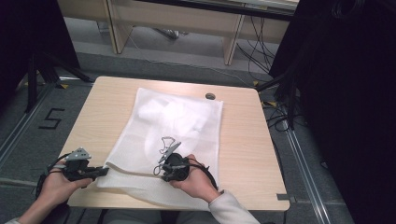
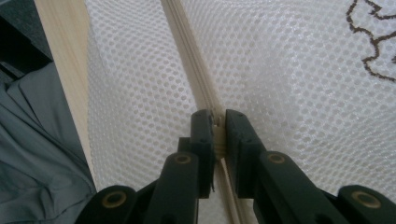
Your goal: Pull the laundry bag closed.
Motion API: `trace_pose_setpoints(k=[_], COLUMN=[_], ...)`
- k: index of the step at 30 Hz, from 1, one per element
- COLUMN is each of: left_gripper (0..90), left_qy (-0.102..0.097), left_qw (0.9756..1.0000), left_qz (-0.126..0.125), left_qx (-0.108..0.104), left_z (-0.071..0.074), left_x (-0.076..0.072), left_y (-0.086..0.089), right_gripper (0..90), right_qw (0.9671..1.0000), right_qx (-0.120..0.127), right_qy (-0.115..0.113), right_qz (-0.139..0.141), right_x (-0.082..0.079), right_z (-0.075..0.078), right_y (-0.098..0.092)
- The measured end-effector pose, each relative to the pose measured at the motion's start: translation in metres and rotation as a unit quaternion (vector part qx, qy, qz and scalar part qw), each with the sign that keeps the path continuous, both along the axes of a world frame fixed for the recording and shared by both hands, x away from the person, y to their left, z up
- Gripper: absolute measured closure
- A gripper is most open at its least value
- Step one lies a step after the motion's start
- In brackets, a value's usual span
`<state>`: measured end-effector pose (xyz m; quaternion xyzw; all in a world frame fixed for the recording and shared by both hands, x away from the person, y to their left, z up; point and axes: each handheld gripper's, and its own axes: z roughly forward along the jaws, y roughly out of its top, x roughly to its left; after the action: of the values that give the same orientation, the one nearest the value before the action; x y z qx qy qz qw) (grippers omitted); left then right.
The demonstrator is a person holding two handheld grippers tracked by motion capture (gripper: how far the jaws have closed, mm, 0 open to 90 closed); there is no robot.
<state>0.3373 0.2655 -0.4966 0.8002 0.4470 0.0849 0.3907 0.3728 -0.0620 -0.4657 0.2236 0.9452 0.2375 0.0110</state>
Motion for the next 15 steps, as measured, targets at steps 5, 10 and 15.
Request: trace_pose_setpoints(k=[5, 10, 15], left_gripper=[85.6, 85.6, 85.6], left_qy=[-0.001, -0.001, -0.001], left_qw=[1.0000, 1.0000, 1.0000], left_qz=[0.001, 0.001, 0.002], left_qx=[0.000, 0.000, 0.001], left_z=[0.000, 0.000, 0.000], left_x=[0.000, 0.000, 0.000], left_y=[0.000, 0.000, 0.000], right_gripper=[82.5, 82.5, 82.4], right_qw=[1.0000, 1.0000, 1.0000], right_qx=[-0.002, -0.003, -0.003], right_qy=[-0.002, -0.001, 0.000], right_qz=[0.000, -0.005, -0.008], right_x=[-0.001, -0.002, -0.002], right_z=[0.001, 0.001, 0.001], right_y=[-0.005, -0.009, -0.011])
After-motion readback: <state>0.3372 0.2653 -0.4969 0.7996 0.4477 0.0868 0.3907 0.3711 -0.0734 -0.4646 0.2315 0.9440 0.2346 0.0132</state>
